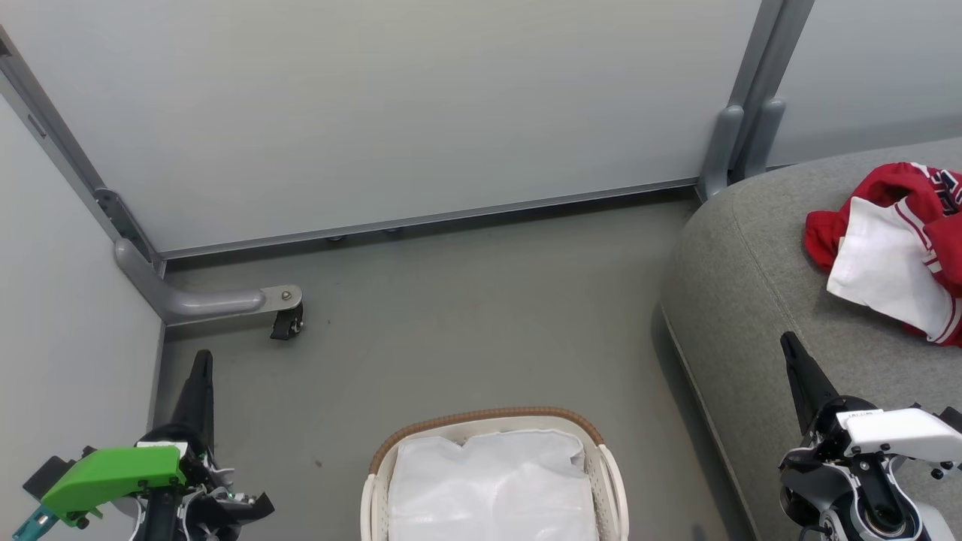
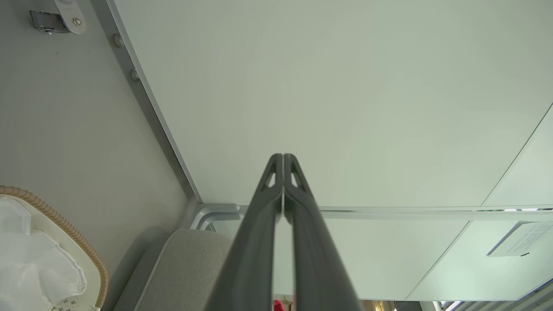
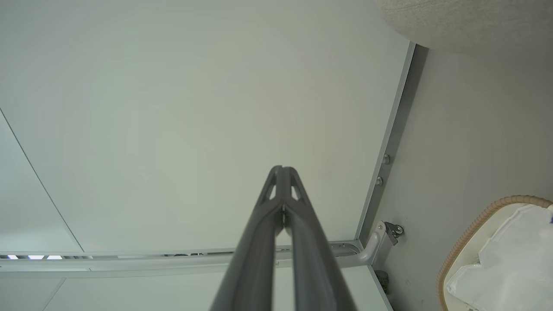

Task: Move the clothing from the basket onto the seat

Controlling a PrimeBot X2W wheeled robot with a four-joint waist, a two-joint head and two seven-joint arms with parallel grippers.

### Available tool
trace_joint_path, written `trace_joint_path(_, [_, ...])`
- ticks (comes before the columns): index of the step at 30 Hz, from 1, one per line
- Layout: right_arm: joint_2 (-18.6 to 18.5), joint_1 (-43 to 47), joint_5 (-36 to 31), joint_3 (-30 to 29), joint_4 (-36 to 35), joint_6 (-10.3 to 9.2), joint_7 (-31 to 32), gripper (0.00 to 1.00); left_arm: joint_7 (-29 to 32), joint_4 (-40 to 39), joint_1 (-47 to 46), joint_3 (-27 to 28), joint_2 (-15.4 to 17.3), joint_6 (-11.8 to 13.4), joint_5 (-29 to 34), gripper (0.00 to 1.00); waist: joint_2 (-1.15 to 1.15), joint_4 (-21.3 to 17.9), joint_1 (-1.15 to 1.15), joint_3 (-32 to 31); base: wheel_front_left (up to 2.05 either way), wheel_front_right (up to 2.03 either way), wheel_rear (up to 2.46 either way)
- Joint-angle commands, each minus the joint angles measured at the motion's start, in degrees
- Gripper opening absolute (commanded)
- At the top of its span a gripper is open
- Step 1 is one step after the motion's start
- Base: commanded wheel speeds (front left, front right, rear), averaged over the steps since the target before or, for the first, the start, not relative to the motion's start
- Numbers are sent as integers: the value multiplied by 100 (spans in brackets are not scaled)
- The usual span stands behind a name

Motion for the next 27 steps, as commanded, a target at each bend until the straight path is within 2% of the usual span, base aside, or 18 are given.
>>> trace_joint_path(1, [-34,60,17,-12,-22,-2,20,0,22,-8,-76,28,20,-18,-18,0,0,0,0,0,0,0,0])
trace_joint_path(27, [-34,59,18,-11,-22,-2,19,0,35,-7,-72,50,0,-18,12,0,0,0,0,0,0,0,0])
